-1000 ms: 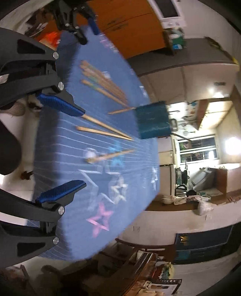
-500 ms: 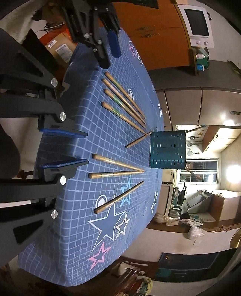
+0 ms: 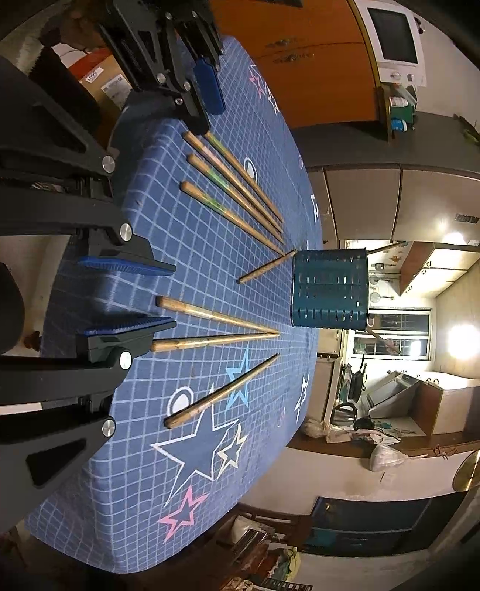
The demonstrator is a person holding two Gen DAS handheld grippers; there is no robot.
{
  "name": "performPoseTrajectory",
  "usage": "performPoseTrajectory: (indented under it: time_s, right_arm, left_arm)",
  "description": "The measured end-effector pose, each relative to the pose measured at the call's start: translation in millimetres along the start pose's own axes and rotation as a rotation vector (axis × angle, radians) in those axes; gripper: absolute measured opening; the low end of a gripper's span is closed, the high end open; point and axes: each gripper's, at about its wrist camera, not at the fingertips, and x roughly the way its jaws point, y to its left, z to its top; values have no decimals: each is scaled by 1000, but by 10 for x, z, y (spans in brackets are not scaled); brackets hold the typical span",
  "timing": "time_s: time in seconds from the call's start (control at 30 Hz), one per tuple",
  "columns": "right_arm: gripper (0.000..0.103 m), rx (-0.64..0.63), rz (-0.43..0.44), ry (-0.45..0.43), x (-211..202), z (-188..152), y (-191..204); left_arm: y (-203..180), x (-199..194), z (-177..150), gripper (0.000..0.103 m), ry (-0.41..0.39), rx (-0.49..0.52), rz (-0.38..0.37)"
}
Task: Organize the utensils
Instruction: 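Move both open tools back above the row of chopsticks, then close the left tool on a wooden chopstick while the right tool grasps another chopstick, then lift both held chopsticks upright off the cloth toward the holder with both tools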
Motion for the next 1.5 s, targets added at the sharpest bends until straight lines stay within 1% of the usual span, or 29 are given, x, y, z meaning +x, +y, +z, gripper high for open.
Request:
performPoseTrajectory:
  time_s: [0.27, 0.37, 0.43, 0.47, 0.53, 0.6, 0.63, 0.87, 0.97, 1.03, 1.23, 1.5]
  right_arm:
    - [25, 12, -25, -9, 100, 47, 0]
    - [25, 17, -37, -20, 101, 26, 12]
    - [24, 28, -41, -26, 95, 12, 11]
    - [23, 31, -43, -28, 96, 2, 9]
    - [19, 33, -42, -30, 95, -1, 22]
    - [12, 27, -40, -31, 95, -2, 51]
    - [10, 25, -37, -31, 96, -1, 64]
    - [8, 55, -25, -19, 76, 6, 32]
    - [8, 73, -12, -12, 39, 6, 30]
    - [8, 81, -9, -16, -10, 16, 25]
    - [8, 110, -7, -43, -192, 122, -24]
    - [8, 84, -12, -156, -582, 436, -57]
  left_arm:
    - [3, 30, -15, 31, -26, 3, 10]
    - [-9, 27, -31, 26, -34, 10, 5]
    - [-13, 18, -41, 19, -39, 13, 0]
    - [-17, 14, -48, 18, -41, 16, -1]
    - [-11, 6, -48, 13, -41, 17, -6]
    - [9, -2, -50, 10, -40, 14, -5]
    - [19, -7, -53, 9, -39, 12, -2]
    - [228, -31, -54, 6, -16, -40, 33]
    - [300, -76, -57, 6, -17, -54, 45]
    - [319, -120, -53, 6, -28, -54, 49]
    - [362, -309, 23, 6, -96, -37, 75]
    - [551, -549, 302, 6, -191, -63, 105]
